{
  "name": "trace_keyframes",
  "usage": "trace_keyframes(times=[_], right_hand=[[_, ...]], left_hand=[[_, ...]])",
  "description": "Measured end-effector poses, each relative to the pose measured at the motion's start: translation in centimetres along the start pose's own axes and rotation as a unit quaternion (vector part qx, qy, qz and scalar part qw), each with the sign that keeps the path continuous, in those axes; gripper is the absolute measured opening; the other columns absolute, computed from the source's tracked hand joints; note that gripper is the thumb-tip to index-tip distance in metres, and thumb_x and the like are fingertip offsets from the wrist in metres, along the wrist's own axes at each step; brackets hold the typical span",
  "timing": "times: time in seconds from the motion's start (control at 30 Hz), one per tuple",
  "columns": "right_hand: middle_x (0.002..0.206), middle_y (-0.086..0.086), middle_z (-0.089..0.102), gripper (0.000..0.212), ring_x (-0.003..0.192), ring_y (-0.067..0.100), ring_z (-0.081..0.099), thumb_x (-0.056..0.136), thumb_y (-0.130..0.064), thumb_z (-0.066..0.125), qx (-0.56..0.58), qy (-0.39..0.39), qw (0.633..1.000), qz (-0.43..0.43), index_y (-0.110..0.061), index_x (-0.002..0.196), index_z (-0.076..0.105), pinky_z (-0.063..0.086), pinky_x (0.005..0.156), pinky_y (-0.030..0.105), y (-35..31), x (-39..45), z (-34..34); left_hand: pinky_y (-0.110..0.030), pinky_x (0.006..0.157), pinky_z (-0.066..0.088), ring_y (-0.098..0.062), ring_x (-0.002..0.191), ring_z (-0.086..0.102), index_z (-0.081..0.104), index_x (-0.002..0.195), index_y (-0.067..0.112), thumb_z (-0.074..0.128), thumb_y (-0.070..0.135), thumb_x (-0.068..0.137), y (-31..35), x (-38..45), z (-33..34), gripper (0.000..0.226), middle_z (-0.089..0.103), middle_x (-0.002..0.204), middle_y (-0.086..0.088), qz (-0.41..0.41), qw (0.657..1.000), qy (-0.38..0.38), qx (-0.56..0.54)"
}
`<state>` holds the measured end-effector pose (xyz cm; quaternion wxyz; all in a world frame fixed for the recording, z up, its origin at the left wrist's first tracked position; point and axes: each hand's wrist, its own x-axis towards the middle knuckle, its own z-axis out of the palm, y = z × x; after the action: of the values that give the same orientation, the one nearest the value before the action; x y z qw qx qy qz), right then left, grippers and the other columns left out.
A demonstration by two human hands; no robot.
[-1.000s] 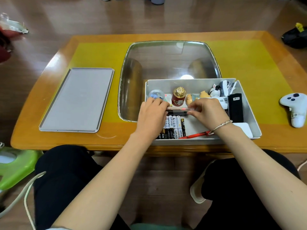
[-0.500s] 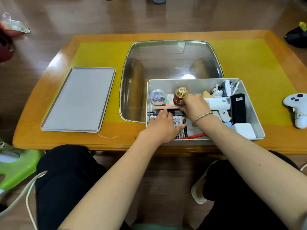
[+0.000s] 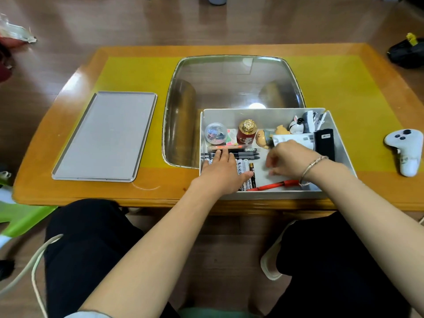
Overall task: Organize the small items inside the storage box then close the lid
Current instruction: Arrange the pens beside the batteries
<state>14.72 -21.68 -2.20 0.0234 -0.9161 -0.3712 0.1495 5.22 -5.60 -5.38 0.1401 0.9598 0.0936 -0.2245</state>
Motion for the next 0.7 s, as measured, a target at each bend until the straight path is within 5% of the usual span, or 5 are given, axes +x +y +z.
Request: trace_keyframes(times=[0.23, 0.43, 0.57, 0.7], right_hand=[[0.090, -0.006, 0.071, 0.025, 0.083, 0.011, 0.063, 0.071, -0.024, 0.077, 0.024, -0.105, 0.994, 0.019, -0.023, 0.095, 0.072, 0.050, 0.079, 0.022, 0.5, -0.2, 1.7], [0.098, 0.006, 0.065, 0.042, 0.097, 0.025, 0.060, 0.078, -0.019, 0.063, 0.105, 0.010, 0.992, 0.070, -0.011, 0.119, 0.056, 0.048, 0.085, 0.031, -0.7, 0.8, 2.1], [0.117, 0.020, 0.059, 0.060, 0.101, 0.034, 0.059, 0.083, -0.008, 0.053, 0.118, -0.009, 0.989, 0.089, -0.001, 0.136, 0.027, 0.050, 0.086, 0.041, -2.4, 1.8, 2.9], [0.114, 0.021, 0.060, 0.062, 0.102, 0.034, 0.058, 0.084, -0.009, 0.055, 0.157, -0.003, 0.982, 0.107, -0.006, 0.137, 0.025, 0.048, 0.085, 0.037, -2.9, 2.5, 3.0]], left_hand=[[-0.049, 0.116, 0.004, -0.027, 0.147, -0.009, -0.005, 0.150, 0.003, 0.023, 0.069, 0.092, 0.1, 0.0, 0.2, 0.092, -0.012, 0.158, -0.015, -0.021, 1.000, -0.004, 0.005], [-0.048, 0.117, 0.004, -0.028, 0.147, -0.009, -0.003, 0.151, 0.005, 0.024, 0.066, 0.093, 0.2, 0.0, 0.3, 0.088, -0.011, 0.159, -0.015, -0.023, 1.000, 0.001, 0.008], [-0.048, 0.117, 0.004, -0.028, 0.147, -0.007, -0.001, 0.151, 0.006, 0.025, 0.065, 0.094, 0.2, 0.0, 0.3, 0.087, -0.010, 0.159, -0.015, -0.026, 1.000, 0.007, 0.001], [-0.048, 0.117, 0.004, -0.028, 0.147, -0.007, -0.001, 0.151, 0.005, 0.026, 0.064, 0.094, 0.2, -0.1, 0.4, 0.086, -0.010, 0.158, -0.016, -0.027, 1.000, 0.010, -0.002]])
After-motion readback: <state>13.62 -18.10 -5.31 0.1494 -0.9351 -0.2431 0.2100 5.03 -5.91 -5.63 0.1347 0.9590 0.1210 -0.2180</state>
